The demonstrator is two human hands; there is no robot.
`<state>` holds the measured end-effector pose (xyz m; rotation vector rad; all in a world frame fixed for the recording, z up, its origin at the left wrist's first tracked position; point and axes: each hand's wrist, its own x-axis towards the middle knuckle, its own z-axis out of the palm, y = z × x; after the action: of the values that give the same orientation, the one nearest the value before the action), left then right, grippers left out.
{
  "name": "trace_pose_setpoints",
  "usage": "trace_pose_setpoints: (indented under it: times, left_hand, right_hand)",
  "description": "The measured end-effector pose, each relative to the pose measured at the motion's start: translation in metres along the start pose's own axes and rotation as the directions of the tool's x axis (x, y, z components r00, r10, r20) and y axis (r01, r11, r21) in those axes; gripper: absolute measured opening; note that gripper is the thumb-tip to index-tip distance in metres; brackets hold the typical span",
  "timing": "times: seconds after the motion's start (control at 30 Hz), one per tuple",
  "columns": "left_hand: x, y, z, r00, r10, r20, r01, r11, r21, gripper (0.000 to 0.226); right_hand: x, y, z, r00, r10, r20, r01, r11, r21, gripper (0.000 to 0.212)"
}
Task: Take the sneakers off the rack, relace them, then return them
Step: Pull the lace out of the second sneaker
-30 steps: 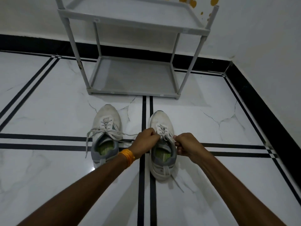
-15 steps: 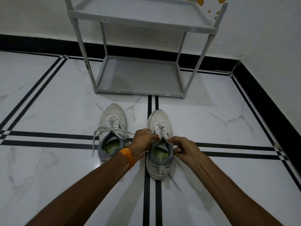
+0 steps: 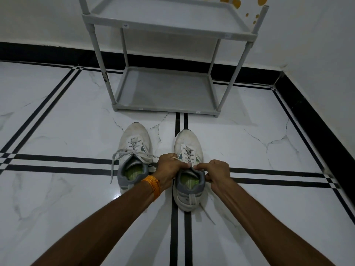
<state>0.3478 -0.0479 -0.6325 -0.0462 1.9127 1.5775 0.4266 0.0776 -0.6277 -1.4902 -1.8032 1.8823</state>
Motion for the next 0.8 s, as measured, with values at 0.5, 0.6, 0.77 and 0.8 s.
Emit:
trace_pose_setpoints:
  times: [0.5,0.6,0.77,0.8]
  left_hand:
    - [-0.013,0.080,-0.034,0.794,0.553,0.252,-0.406,0.175,0.897,0.032]
    - [-0.014,0.086,-0.035,0.826,0.458,0.327,-0.471,0.243,0.848,0.039]
    - [-0.019,0.069,-0.033,0.886,0.181,0.426,-0.327,0.896,0.299,0.027]
    - [-0.019,0.066,-0.029,0.887,0.194,0.419,-0.337,0.893,0.300,0.022]
  right_hand:
    - [-0.039,-0.135,-0.033,0.896,-0.269,0.352,0.373,0.888,-0.270,0.033]
    - [-0.039,-0.142,-0.028,0.880,-0.373,0.295,0.454,0.843,-0.288,0.032]
    - [-0.037,-0.155,-0.021,0.830,-0.508,0.230,0.551,0.813,-0.190,0.024]
    - [-0.035,-0.158,-0.020,0.834,-0.519,0.189,0.548,0.819,-0.169,0.023]
